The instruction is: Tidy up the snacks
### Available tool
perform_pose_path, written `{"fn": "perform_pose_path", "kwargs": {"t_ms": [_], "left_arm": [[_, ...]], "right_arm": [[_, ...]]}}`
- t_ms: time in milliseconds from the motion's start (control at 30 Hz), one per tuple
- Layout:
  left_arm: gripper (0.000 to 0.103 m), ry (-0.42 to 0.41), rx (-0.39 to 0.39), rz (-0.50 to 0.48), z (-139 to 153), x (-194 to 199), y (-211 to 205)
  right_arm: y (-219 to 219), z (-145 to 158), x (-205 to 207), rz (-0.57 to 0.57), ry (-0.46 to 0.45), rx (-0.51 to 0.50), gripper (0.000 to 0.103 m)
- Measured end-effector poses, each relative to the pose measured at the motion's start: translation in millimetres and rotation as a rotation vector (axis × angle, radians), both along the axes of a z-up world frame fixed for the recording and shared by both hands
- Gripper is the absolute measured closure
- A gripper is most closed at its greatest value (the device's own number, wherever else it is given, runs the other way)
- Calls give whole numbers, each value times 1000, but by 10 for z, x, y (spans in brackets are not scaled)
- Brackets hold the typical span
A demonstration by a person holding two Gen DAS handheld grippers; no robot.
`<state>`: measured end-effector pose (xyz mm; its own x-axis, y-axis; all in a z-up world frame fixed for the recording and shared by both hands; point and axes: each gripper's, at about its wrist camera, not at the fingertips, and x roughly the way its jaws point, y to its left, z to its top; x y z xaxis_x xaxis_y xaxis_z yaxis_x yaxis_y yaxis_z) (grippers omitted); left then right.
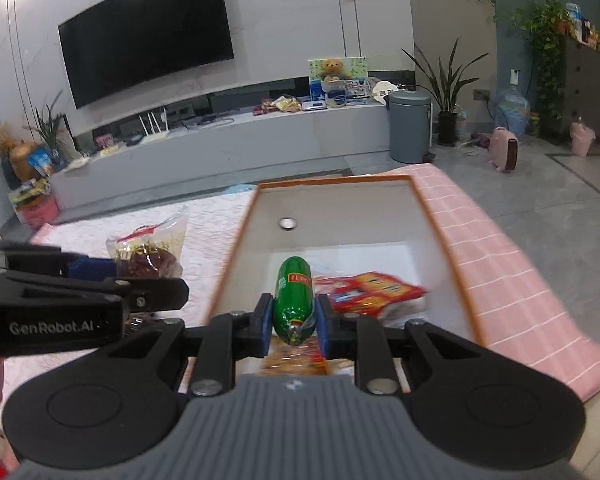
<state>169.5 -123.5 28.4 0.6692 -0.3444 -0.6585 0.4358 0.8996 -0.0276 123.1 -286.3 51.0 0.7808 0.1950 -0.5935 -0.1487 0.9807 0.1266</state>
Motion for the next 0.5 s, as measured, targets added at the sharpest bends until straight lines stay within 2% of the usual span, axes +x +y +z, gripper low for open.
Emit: {"fn": "perform_pose_path", "kwargs": {"t_ms": [167,500], "left_arm": [[55,1,58,-64,-124,243,-297],[55,-3,175,-155,-374,641,-659]], "right_arm": [[-289,-2,247,-7,17,-41,83],[-457,-242,852,45,74,-143,83]]}}
